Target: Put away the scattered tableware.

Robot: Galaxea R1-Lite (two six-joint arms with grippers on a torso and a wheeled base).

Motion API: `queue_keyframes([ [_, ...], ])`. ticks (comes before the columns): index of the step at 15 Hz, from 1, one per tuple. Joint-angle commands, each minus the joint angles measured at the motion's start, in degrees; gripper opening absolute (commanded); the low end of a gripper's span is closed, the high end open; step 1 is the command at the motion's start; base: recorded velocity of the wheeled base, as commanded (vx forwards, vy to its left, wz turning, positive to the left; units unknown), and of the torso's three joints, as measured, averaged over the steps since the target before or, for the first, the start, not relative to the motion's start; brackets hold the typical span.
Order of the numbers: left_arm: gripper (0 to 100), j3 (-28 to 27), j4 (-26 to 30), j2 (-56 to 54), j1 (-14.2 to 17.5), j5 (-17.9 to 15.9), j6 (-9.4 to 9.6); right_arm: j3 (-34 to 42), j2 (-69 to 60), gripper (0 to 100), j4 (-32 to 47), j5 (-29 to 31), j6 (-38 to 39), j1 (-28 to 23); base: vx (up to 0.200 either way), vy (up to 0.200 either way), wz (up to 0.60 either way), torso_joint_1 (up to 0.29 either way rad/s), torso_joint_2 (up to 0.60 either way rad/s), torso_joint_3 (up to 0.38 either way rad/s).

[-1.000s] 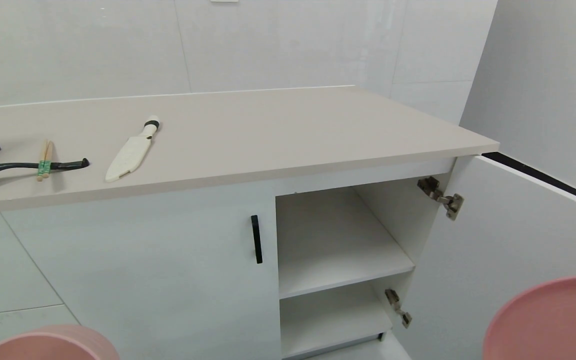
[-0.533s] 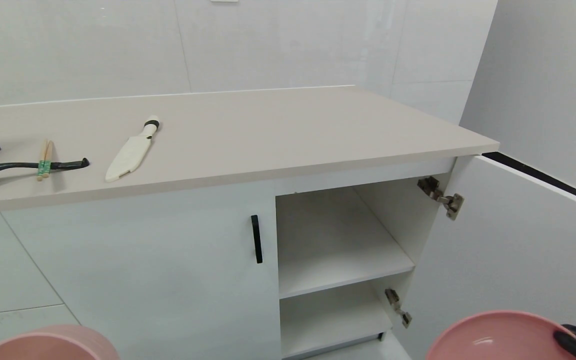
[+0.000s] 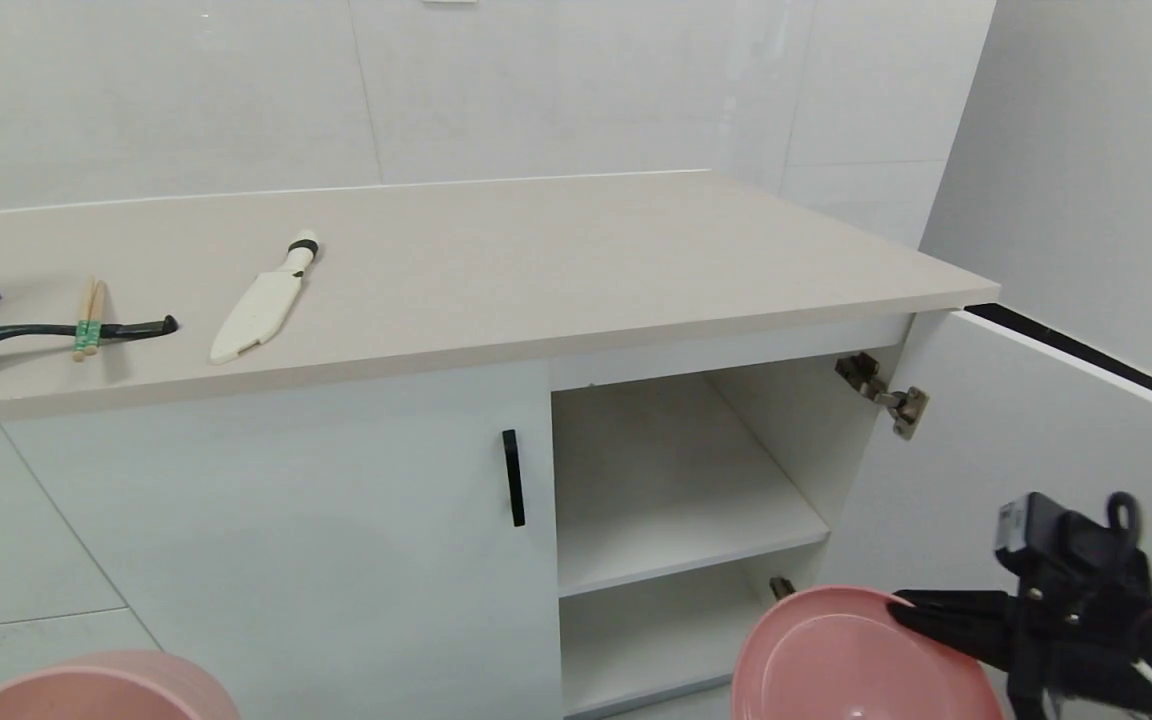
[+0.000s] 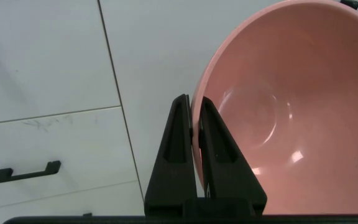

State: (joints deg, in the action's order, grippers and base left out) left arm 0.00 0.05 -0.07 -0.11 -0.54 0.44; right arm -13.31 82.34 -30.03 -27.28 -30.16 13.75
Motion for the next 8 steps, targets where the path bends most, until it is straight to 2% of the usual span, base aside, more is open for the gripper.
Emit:
queue_keyframes([
  [1,0,0.00,0.04,0.07,0.02,0.01,0.00,-4.97,18.39,0,-3.64,0.21,-1.04,5.85,0.000,0.000,0.00,0.000,0.00,0.000],
  [4,0,0.00,-0.05,0.07,0.02,0.01,-0.09,-11.39,25.42,0,-3.72,0.21,0.63,9.19,0.000,0.000,0.00,0.000,0.00,0.000],
  [6,0,0.00,-0.05,0.07,0.02,0.01,-0.09,-17.10,32.54,0,-3.90,0.21,1.24,7.78,0.000,0.000,0.00,0.000,0.00,0.000],
  [8,0,0.00,-0.05,0.07,0.02,0.01,-0.09,-19.21,37.46,0,-5.75,0.21,1.60,5.76,0.000,0.000,0.00,0.000,0.00,0.000],
])
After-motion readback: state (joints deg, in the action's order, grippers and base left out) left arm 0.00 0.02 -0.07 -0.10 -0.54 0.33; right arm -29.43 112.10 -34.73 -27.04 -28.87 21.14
